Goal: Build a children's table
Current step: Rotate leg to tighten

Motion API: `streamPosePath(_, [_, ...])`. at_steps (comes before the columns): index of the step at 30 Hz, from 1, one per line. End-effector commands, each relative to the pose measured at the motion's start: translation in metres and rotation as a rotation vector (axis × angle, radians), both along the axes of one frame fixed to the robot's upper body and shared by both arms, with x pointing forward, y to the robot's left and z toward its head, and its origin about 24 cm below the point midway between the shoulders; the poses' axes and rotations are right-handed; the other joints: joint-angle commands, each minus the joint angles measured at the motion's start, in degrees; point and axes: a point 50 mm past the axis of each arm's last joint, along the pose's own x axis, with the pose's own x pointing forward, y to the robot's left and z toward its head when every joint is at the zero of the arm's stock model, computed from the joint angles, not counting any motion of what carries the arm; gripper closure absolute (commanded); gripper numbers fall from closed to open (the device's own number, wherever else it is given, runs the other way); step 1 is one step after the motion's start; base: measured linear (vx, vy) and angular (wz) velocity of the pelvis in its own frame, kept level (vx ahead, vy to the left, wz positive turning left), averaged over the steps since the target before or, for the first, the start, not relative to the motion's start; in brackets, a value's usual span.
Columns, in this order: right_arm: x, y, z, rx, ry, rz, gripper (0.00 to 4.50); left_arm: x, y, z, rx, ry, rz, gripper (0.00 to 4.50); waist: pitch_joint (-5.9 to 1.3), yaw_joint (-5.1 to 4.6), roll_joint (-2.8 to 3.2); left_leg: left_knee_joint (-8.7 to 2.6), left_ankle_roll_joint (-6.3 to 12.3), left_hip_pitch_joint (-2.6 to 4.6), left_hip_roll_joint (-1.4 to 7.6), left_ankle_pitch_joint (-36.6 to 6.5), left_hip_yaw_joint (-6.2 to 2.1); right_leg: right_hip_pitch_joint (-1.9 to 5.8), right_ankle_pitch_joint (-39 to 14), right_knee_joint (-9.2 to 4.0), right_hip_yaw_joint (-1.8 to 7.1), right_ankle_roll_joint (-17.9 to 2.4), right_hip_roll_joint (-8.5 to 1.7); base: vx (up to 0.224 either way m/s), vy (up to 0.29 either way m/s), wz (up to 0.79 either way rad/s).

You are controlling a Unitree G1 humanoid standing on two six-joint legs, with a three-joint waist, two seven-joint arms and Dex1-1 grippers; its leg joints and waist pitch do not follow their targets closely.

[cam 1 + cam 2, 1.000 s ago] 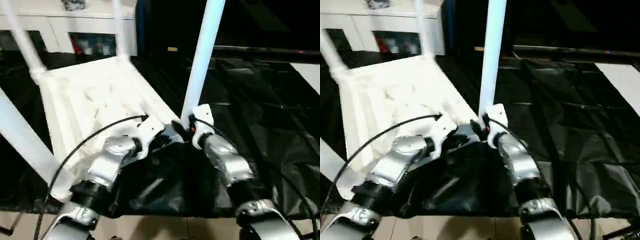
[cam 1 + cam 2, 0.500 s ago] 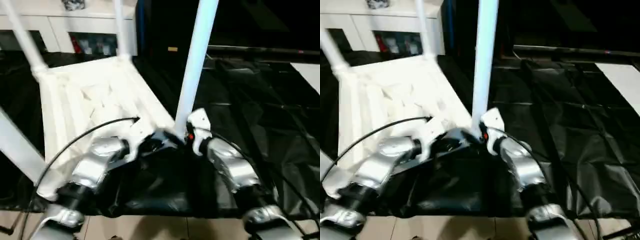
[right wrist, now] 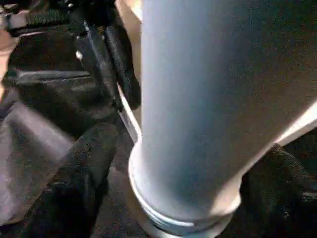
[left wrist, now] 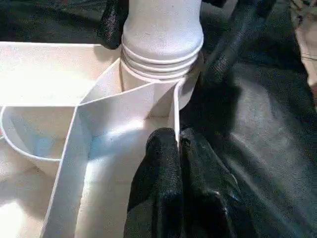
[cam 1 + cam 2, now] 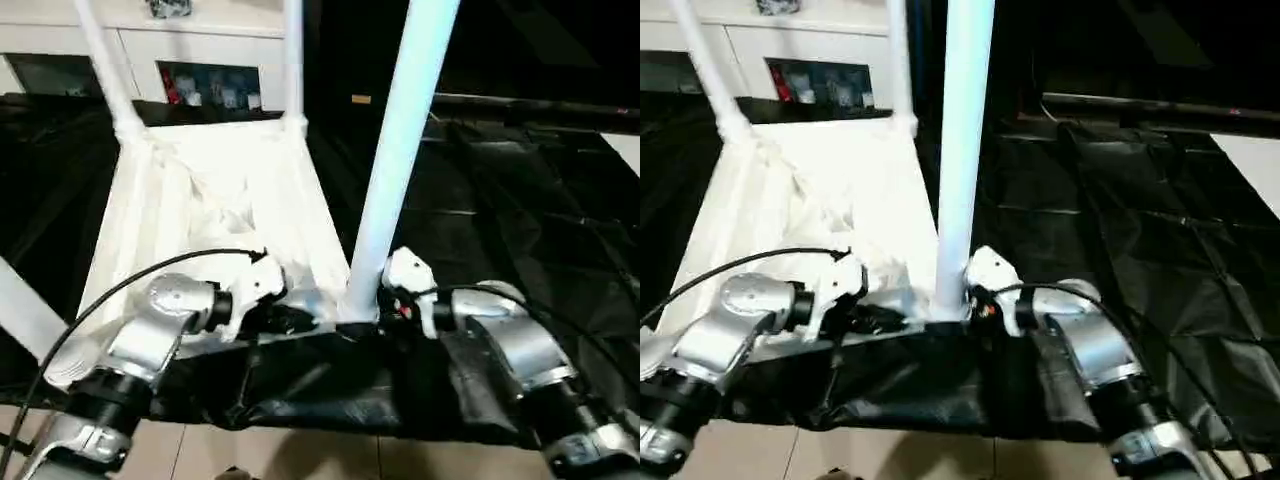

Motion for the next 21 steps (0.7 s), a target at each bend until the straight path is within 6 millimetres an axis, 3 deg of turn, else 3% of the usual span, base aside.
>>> streamPosePath(1, [-0.009, 0.017, 0.005, 0.024, 0.001, 0.125, 0.96, -0.004, -0.021, 0.012, -0.058, -0.032, -0.117, 4.50, -3.86, 0.06, -0.31, -3.89, 2.74, 0.57, 1.26, -10.91, 0.11, 3.02, -11.74, -3.91, 2.58, -12.45, -3.27, 0.000, 0.000, 0.00])
streamPosePath(14, [-0.017, 0.021, 0.000, 0.027, 0.038, 0.172, 1.75, -0.001, -0.019, 0.009, -0.027, -0.053, -0.083, 4.50, -3.89, 0.93, -0.44, -3.88, 2.31, 0.64, 1.27, -10.41, 0.14, 2.92, -12.61, -3.94, 2.61, -11.49, -3.25, 0.000, 0.000, 0.00])
streamPosePath(15, [-0.016, 0.023, -0.002, 0.048, 0.034, 0.130, 1.77, 0.003, -0.022, 0.009, -0.036, -0.066, -0.040, 4.50, -3.90, 1.00, -0.19, -3.91, 2.22, 0.66, 1.27, -10.52, 0.09, 2.92, -12.70, -3.92, 2.60, -11.53, -3.28, 0.000, 0.000, 0.00])
streamPosePath(18, [-0.006, 0.027, -0.005, 0.091, 0.017, -0.029, 1.78, 0.012, -0.031, 0.011, -0.062, -0.087, 0.073, 4.50, -3.53, 0.80, -0.24, -4.05, 1.06, 0.88, 1.21, -13.22, 0.20, 2.50, -16.78, -4.56, 2.60, -11.20, -3.29, 0.000, 0.000, 0.00])
streamPosePath(21, [0.003, 0.030, -0.009, 0.102, 0.001, -0.180, 1.81, 0.019, -0.038, 0.013, -0.071, -0.106, 0.147, 4.50, -3.59, 0.72, -0.38, -4.17, 0.12, 0.92, 1.09, -14.55, -0.09, 2.63, -21.80, -5.06, 2.42, -9.00, -3.45, 0.000, 0.000, 0.00])
